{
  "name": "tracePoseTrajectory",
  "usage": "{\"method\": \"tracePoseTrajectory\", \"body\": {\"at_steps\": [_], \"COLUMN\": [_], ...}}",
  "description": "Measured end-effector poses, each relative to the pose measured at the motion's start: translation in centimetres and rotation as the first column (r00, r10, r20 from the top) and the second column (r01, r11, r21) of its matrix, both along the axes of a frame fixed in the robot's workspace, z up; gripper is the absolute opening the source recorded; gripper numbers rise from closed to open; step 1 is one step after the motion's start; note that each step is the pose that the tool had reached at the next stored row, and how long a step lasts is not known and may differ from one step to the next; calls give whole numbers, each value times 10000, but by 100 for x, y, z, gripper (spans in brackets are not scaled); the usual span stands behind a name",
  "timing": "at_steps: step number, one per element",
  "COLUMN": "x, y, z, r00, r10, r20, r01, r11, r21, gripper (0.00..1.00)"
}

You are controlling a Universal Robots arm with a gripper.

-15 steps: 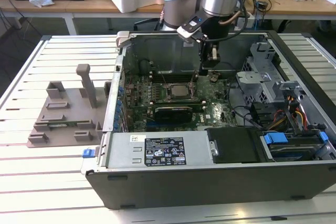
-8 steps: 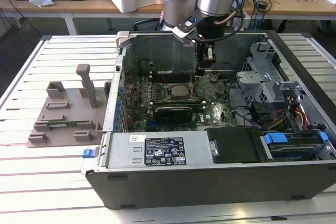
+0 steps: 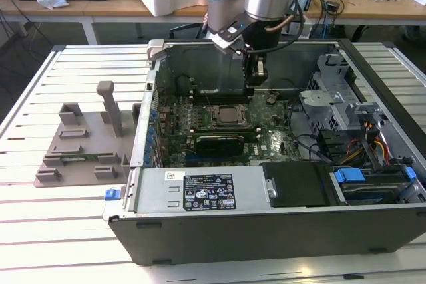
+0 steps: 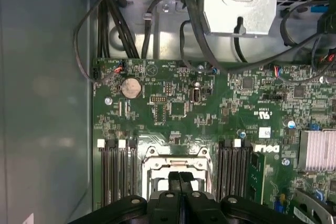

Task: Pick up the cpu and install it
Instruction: 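Close the cpu cover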

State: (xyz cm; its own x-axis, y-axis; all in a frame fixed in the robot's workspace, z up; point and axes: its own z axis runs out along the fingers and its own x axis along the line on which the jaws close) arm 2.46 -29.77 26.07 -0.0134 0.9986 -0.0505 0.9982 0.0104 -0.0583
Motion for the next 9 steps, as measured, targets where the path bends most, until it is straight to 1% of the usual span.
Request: {"method": "tracePoseTrajectory", "body": {"at_steps": [2, 3, 5, 7, 9], "x": [-91, -116, -213, -285, -329], "y": [0, 0, -1, -3, -7], "z": [-45, -59, -123, -187, -221], "r00": [10000, 10000, 10000, 10000, 10000], "r10": [0, 0, 0, 0, -1], "r20": [-2, -1, -1, -1, -1], "r01": [0, 0, 0, 0, 1], "r11": [10000, 10000, 10000, 10000, 10000], "r21": [-3, -3, -4, -3, -2], "gripper": [11, 11, 11, 11, 11]}}
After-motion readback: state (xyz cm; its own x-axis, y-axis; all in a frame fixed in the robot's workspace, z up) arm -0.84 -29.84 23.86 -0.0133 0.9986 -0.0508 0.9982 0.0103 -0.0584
